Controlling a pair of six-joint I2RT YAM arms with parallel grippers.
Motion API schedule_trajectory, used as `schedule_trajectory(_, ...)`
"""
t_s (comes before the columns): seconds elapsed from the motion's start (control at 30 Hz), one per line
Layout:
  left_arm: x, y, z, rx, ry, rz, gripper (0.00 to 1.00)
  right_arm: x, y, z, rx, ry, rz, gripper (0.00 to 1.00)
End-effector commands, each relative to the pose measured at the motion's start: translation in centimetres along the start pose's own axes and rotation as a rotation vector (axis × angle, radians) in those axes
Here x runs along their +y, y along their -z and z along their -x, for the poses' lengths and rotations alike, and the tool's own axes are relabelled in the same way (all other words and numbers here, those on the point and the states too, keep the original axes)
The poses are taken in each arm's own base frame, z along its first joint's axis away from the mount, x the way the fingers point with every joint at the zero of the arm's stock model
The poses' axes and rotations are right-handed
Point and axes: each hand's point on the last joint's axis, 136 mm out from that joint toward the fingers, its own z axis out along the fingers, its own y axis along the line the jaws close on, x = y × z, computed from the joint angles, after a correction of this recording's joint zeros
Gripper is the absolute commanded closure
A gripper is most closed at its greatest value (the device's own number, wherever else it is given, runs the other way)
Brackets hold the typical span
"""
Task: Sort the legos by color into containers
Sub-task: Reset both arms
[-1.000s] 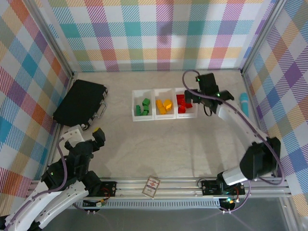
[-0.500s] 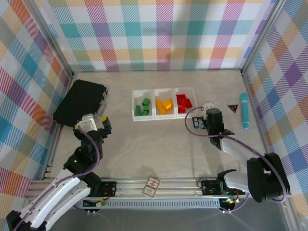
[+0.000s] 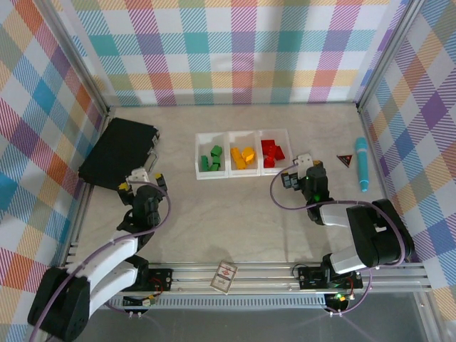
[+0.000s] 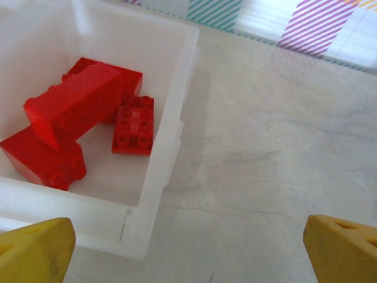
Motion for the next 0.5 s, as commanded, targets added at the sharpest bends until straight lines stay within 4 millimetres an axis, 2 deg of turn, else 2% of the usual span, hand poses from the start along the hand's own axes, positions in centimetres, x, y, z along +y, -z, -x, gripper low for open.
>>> schedule_trajectory(0.0,-1.3,-1.4,1.3,-0.096,-0.002,-0.034,0.0,-2.1,0.7,1.6,-0.121,-0.074,-0.065,0.01)
schedule_trajectory(0.1,-3.3,-2.9,0.6,-0.108,-0.063,-0.09,0.0,-3.3,0.9,0.4,-0.144,-0.179,-0.039,0.01)
schedule_trajectory(0.17,-4.9,-3.4,0.6,-0.118,-0.086,-0.162,0.0,-3.9,0.0,0.6,-0.162,-0.188,-0.056,0.01)
schedule_trajectory(0.23,-6.6,-4.6,-0.5,-0.105,-0.133,-0.218,0.0,-3.3,-0.7,-0.2,-0.077,-0.202,0.01,0.01)
schedule_trajectory(0.27,-6.8,-5.3,-0.6,-0.118,-0.14,-0.212,0.0,-3.5,-0.8,0.0,-0.086,-0.203,0.004,0.01)
schedule_trajectory(0.33,-5.4,-5.6,-1.0,-0.08,-0.091,-0.175,0.0,-3.5,-0.9,-0.2,-0.063,-0.21,0.006,0.01)
schedule_trajectory(0.4,-5.7,-5.9,-1.2,-0.066,-0.058,-0.248,0.0,-3.8,-1.0,-0.3,-0.057,-0.217,-0.007,0.01)
schedule_trajectory(0.43,-5.9,-6.3,-2.1,-0.054,-0.052,-0.272,0.0,-4.2,-1.1,-0.3,-0.051,-0.231,-0.029,0.01)
schedule_trajectory(0.47,-5.9,-6.9,-2.1,-0.066,-0.057,-0.258,0.0,-4.7,-1.2,-0.4,-0.044,-0.242,-0.055,0.01)
